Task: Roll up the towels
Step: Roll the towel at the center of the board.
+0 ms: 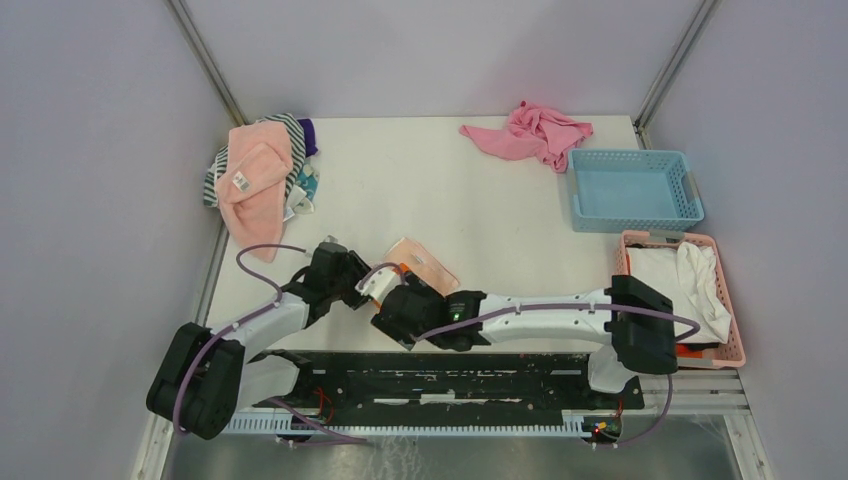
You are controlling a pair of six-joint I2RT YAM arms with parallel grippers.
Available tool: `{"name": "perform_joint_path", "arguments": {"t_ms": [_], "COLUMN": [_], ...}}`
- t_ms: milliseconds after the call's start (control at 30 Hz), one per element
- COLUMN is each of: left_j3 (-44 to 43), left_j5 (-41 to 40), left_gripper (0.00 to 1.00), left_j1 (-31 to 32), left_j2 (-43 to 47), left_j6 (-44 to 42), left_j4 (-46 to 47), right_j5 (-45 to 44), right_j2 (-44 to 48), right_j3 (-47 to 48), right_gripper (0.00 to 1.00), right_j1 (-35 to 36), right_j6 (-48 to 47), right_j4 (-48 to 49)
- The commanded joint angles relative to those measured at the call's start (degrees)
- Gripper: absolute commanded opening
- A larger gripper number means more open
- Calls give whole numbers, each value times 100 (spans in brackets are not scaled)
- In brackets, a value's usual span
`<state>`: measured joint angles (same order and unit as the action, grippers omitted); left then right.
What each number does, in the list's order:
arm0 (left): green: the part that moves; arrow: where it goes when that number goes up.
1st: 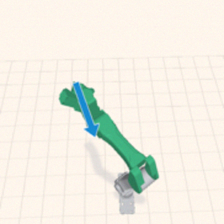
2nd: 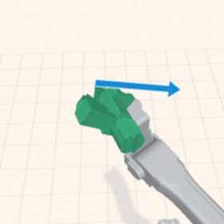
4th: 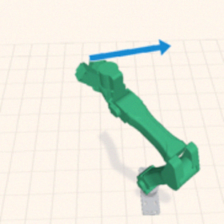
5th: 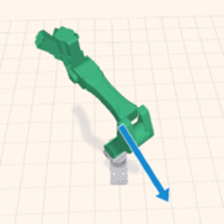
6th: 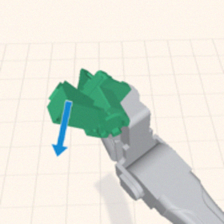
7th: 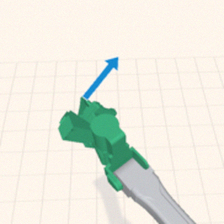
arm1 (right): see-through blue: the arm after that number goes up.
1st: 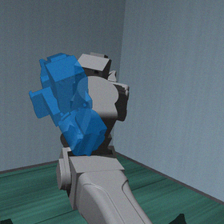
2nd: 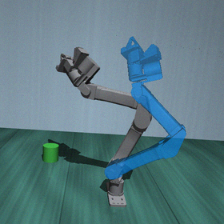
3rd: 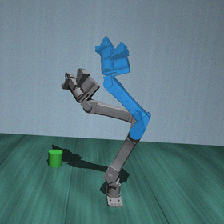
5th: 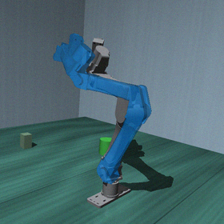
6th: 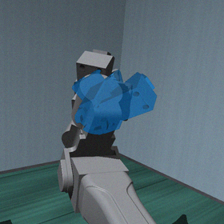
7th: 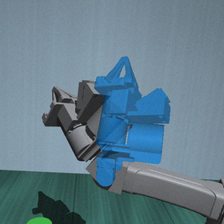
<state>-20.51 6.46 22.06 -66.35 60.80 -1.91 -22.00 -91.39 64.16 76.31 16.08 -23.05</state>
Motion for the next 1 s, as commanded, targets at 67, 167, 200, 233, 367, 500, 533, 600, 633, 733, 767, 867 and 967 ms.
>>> {"name": "perform_joint_path", "arguments": {"t_ms": [67,167,200,233,367,500,533,600,633,733,767,867,967], "left_j3": [261,288,299,316,400,449,469,511,525,497,465,353,299], "left_j5": [-488,-471,-464,-466,-435,-333,-330,-337,-330,-285,-271,-239,-140], "left_gripper": [54,54,54,54,54,55,55,56,56,58,59,64,75], "left_j1": [17,22,20,24,32,41,42,35,31,34,32,4,-69], "left_j2": [48,81,97,110,157,140,152,193,210,268,295,445,779], "left_j6": [93,136,153,167,253,285,289,318,334,359,357,347,379], "left_j4": [-297,-274,-267,-256,-160,-38,-37,-17,-3,0,-24,-148,-241], "right_j5": [-1618,-1719,-1784,-1819,-1685,-1185,-1097,-952,-789,9,338,1404,2929], "right_j2": [-925,-1288,-1403,-1556,-1903,-2141,-2171,-2138,-2067,-1662,-1515,-1017,-692], "right_j3": [766,856,853,863,802,636,614,559,505,195,80,-310,-755], "right_gripper": [82,85,86,86,85,79,75,68,63,48,43,19,11], "right_j1": [634,678,675,674,662,393,321,213,164,-55,-149,-537,-1085], "right_j6": [-716,-767,-780,-797,-798,-684,-668,-650,-645,-588,-581,-524,-329], "right_j4": [-169,-30,17,16,124,262,239,181,194,438,541,852,1401]}}
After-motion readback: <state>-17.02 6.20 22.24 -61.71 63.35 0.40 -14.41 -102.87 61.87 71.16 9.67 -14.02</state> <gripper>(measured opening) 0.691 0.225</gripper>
